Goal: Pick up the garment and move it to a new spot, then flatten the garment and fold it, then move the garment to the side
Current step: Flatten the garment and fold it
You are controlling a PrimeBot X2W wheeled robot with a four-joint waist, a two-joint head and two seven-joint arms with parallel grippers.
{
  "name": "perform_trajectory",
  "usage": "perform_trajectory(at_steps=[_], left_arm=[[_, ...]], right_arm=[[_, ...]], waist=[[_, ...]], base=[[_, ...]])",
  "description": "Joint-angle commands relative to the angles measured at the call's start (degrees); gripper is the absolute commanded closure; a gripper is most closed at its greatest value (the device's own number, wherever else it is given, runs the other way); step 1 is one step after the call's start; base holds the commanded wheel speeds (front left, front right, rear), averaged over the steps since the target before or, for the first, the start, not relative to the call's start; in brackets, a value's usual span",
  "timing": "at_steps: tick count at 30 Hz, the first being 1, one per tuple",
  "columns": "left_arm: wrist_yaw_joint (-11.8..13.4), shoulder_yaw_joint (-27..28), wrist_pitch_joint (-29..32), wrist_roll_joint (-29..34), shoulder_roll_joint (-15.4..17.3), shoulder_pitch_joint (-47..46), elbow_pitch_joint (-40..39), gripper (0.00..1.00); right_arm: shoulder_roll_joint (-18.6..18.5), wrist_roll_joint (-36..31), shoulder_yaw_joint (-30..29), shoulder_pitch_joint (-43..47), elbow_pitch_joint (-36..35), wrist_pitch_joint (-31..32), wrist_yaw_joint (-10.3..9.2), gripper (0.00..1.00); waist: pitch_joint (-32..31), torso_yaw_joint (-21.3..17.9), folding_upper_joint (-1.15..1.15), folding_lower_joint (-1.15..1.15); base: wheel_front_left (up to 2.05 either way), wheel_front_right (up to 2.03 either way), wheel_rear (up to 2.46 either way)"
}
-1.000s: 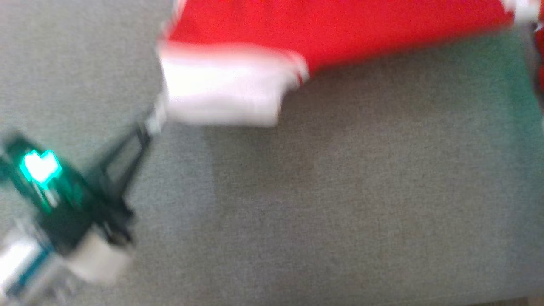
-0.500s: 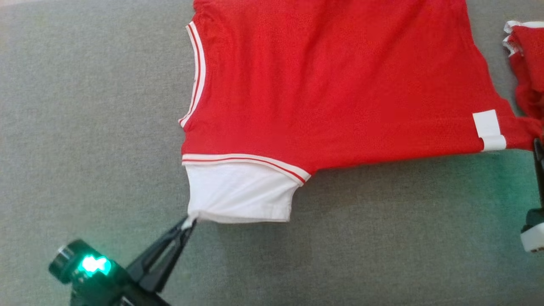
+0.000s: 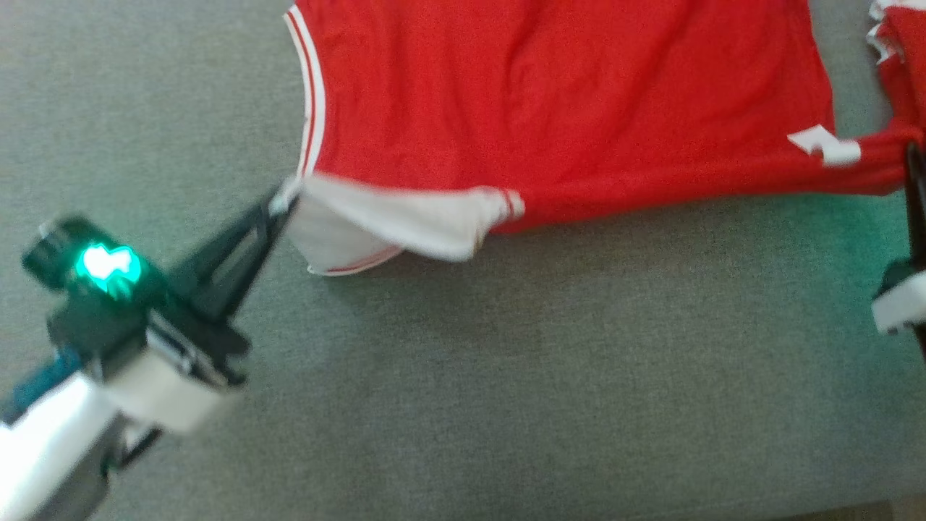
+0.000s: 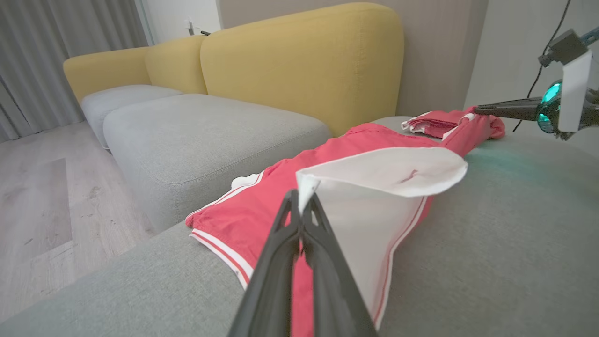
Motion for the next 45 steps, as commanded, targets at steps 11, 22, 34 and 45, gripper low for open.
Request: perform_trajectory(at_steps=[11, 22, 34, 45], left_arm=[[-6.13, 2.21, 4.02, 0.39, -2.01, -21.70, 12.00, 1.00], [-6.56, 0.33, 3.52, 0.44, -2.69, -28.14, 18.14, 0.07], [4.54, 2.83, 1.62, -7.72, -8.70, -13.41, 17.29, 0.00], [13.36, 2.58, 6.84, -15.22, -12.30, -0.75, 18.74, 0.00]], right_arm=[[-0.44, -1.01, 5.48, -14.94, 6.43, 0.88, 0.39, 1.00], [-1.70, -0.16, 10.31, -24.82, 14.45, -4.47, 0.39, 0.00], [-1.04, 3.42, 15.29, -23.33, 19.44, -12.97, 0.39, 0.00], [0.21, 5.86, 17.45, -19.39, 21.23, -14.21, 0.39, 0.00]], waist=[[6.73, -1.73, 0.00, -0.01], [8.88, -2.35, 0.00, -0.01], [4.35, -2.70, 0.00, -0.01], [0.83, -4.16, 0.00, -0.01]], base=[[0.00, 0.00, 0.00], [0.00, 0.00, 0.00], [0.00, 0.00, 0.00], [0.00, 0.00, 0.00]])
